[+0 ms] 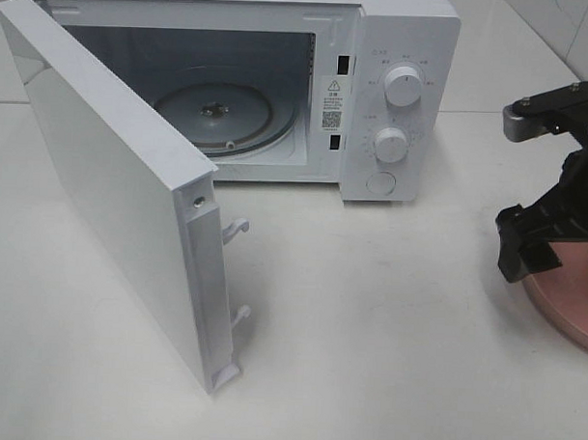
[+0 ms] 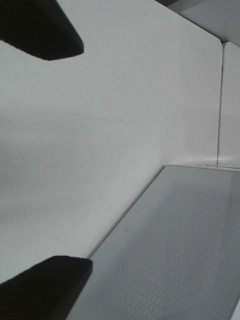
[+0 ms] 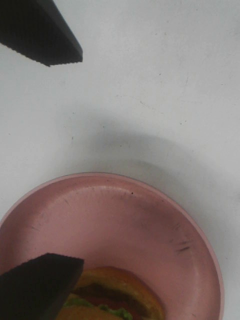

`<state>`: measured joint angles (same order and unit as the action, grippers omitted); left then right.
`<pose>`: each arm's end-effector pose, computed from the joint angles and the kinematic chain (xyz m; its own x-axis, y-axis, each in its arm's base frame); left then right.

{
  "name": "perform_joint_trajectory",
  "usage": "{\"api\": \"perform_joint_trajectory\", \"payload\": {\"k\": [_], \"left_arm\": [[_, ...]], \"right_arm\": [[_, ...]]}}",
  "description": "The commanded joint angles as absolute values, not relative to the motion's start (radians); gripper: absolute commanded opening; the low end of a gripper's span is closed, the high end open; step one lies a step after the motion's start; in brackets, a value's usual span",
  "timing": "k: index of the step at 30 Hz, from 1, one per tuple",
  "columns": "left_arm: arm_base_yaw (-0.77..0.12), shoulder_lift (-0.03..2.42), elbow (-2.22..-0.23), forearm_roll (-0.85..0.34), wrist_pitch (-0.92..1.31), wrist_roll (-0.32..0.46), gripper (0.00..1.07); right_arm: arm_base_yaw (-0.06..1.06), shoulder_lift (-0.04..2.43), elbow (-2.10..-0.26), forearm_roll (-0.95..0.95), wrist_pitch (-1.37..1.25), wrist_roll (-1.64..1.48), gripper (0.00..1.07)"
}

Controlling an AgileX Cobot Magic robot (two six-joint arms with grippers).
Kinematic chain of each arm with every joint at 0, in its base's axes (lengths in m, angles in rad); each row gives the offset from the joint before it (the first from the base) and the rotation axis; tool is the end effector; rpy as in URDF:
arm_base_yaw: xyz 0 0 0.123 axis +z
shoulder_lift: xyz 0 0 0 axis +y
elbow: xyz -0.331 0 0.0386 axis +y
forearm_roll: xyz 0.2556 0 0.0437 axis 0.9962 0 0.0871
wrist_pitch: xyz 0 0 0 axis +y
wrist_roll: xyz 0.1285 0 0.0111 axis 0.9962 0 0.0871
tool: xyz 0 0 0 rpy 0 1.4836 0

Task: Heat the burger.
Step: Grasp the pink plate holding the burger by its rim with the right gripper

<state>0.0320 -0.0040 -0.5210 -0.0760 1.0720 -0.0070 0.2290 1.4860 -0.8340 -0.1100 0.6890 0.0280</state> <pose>-0.0163 -0.0091 0.2691 -0.4432 -0.0575 -0.8946 0.0086 0.9976 -0.0684 0.2752 0.0549 0.2135 -0.9113 -0.2708 -0.3102 -0.2574 0.9626 -0.0841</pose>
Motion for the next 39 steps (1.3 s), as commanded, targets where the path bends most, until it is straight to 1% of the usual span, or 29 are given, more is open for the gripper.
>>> {"api": "perform_joint_trajectory", "payload": {"k": [1, 3, 9, 14, 29, 31, 34, 35, 36, 37, 38, 39], "left_arm": [[0.035, -0.011, -0.516, -0.080, 1.072, -0.008, 1.00], [0.035, -0.011, -0.516, -0.080, 1.072, -0.008, 1.00], [0.035, -0.011, -0.516, -0.080, 1.072, -0.008, 1.00], [0.035, -0.011, -0.516, -0.080, 1.072, -0.008, 1.00], [0.035, -0.011, -0.516, -0.080, 1.072, -0.008, 1.00], [0.035, -0.011, -0.516, -0.080, 1.072, -0.008, 1.00], [0.035, -0.011, -0.516, -0.080, 1.072, -0.008, 1.00], [0.035, -0.011, -0.516, -0.080, 1.072, -0.008, 1.00], [0.035, -0.011, -0.516, -0.080, 1.072, -0.008, 1.00], [0.035, -0.011, -0.516, -0.080, 1.072, -0.008, 1.00], [0.035, -0.011, -0.516, -0.080, 1.072, -0.008, 1.00], [0.035, -0.011, -0.516, -0.080, 1.072, -0.008, 1.00]], "right_arm": [[0.222, 1.506, -0.836, -0.124, 0.678, 0.044, 1.00], [0.221, 1.563, -0.836, -0.141, 0.644, 0.069, 0.99], [0.217, 1.610, -0.836, -0.145, 0.606, 0.072, 0.97], [0.175, 1.666, -0.836, -0.145, 0.560, 0.073, 0.96], [0.175, 1.798, -0.836, -0.148, 0.481, 0.071, 0.92], [0.175, 1.805, -0.836, -0.155, 0.470, 0.071, 0.88], [0.175, 1.805, -0.836, -0.159, 0.470, 0.071, 0.85], [0.175, 1.807, -0.836, -0.166, 0.472, 0.074, 0.78], [0.175, 1.810, -0.836, -0.167, 0.478, 0.076, 0.69], [0.175, 1.810, -0.836, -0.167, 0.478, 0.076, 0.69], [0.175, 1.812, -0.836, -0.168, 0.479, 0.076, 0.64], [0.175, 1.819, -0.836, -0.172, 0.482, 0.079, 0.54]]}}
